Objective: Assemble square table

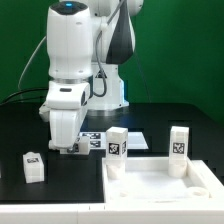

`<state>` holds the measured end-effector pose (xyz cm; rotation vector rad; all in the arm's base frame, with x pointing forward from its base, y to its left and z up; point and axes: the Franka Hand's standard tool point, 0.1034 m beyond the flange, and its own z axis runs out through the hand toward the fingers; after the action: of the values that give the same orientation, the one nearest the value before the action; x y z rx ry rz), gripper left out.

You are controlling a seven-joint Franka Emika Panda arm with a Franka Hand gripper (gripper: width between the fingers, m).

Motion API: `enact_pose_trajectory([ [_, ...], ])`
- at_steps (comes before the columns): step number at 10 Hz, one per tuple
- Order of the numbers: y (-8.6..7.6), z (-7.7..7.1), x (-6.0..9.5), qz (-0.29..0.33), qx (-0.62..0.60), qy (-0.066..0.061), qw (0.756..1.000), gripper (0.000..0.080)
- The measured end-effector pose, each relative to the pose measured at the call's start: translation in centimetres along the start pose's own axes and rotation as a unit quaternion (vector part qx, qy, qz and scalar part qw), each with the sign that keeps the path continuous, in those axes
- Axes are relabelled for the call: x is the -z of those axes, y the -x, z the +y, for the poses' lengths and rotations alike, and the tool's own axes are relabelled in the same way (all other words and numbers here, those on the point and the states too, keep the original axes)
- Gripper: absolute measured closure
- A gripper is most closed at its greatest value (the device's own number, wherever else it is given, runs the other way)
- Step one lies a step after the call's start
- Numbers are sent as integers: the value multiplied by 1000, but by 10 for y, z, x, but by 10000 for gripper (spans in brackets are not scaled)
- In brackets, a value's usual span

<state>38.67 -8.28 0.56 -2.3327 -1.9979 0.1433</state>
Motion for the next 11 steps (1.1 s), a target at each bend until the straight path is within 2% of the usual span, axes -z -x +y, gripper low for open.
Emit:
enact_pose_trajectory([
  [1,2,0,0,1,-12,0,1000,537],
  [2,12,2,2,6,-40,3,999,537],
  [3,25,0,2,18,-130,2,991,537],
  [4,31,-5,0,27,-224,-11,974,537],
  [5,24,-8,0,24,-252,-39,967,537],
  [6,24,-6,0,24,-272,-34,961,537],
  [9,25,-5,1,24,-372,-35,927,535],
  [10,30,0,5,32,-445,-23,895,535],
  [11,32,0,4,40,-536,-11,843,535],
])
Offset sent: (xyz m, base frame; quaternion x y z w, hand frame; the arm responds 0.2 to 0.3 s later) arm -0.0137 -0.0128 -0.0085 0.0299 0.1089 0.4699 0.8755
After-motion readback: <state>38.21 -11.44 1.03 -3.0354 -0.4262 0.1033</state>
